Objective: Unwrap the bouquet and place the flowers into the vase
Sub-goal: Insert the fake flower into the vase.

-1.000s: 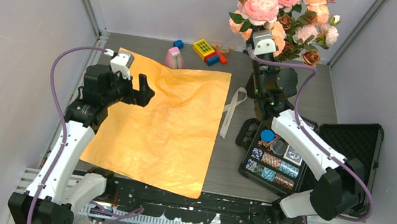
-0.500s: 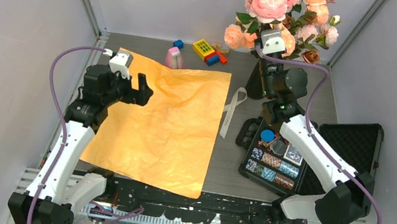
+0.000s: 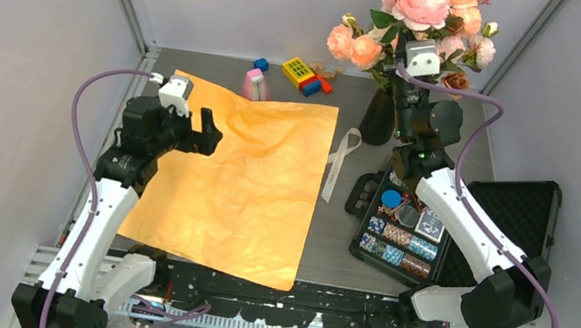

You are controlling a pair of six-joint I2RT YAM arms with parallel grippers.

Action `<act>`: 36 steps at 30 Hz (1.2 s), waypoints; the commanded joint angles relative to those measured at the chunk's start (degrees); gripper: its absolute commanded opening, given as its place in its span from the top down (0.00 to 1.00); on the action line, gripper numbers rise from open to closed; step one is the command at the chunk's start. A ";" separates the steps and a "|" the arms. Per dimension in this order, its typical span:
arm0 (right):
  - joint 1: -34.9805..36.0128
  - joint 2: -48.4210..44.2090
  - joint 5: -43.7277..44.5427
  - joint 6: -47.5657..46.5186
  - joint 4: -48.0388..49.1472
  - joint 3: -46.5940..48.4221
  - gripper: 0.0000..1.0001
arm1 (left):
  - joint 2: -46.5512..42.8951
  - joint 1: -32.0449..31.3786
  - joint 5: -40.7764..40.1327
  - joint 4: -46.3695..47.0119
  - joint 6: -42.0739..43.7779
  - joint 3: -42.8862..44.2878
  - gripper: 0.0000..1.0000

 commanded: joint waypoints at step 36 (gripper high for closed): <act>-6.28 3.22 6.05 14.81 11.08 -9.90 1.00 | -0.95 0.27 0.07 2.83 0.13 -0.46 0.00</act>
